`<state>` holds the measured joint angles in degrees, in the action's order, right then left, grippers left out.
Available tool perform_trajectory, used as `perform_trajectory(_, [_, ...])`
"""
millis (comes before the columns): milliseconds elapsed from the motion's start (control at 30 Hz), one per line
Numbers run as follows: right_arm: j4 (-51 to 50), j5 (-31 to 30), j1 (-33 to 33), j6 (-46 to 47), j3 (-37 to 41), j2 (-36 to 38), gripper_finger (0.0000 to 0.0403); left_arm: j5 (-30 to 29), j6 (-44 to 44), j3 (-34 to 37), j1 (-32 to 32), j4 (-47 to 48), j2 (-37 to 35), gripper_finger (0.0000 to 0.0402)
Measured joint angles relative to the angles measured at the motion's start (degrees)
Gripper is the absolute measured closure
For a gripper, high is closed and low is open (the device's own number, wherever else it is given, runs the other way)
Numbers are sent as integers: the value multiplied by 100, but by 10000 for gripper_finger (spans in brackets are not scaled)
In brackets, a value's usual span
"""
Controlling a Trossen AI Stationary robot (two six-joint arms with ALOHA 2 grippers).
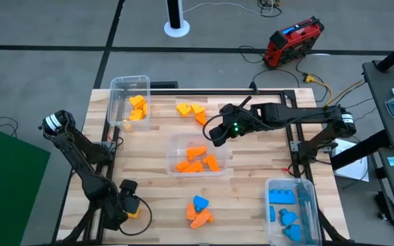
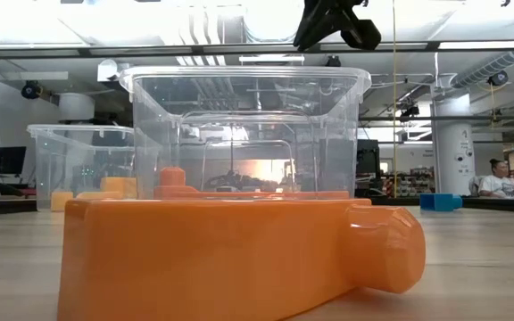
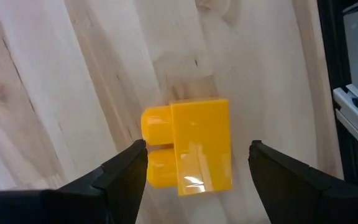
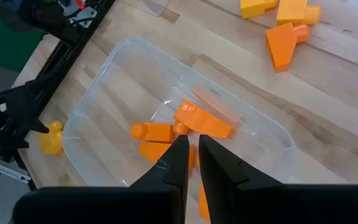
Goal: Sort blocks
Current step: Put the yellow game piece into the top left transparent bin
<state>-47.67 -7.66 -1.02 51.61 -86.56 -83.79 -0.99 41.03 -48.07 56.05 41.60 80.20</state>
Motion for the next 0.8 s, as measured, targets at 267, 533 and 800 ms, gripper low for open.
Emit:
perform_trajectory(267, [2, 0, 0, -10, 0, -2, 374, 4, -179, 0, 0, 6, 9, 134])
perform_trajectory(533, [-1, 0, 0, -12, 0, -2, 374, -285, -43, 0, 15, 22, 9, 67])
perform_trajectory(800, [-1, -4, 0, -12, 0, -2, 374, -252, 435, 0, 128, 0, 66, 50])
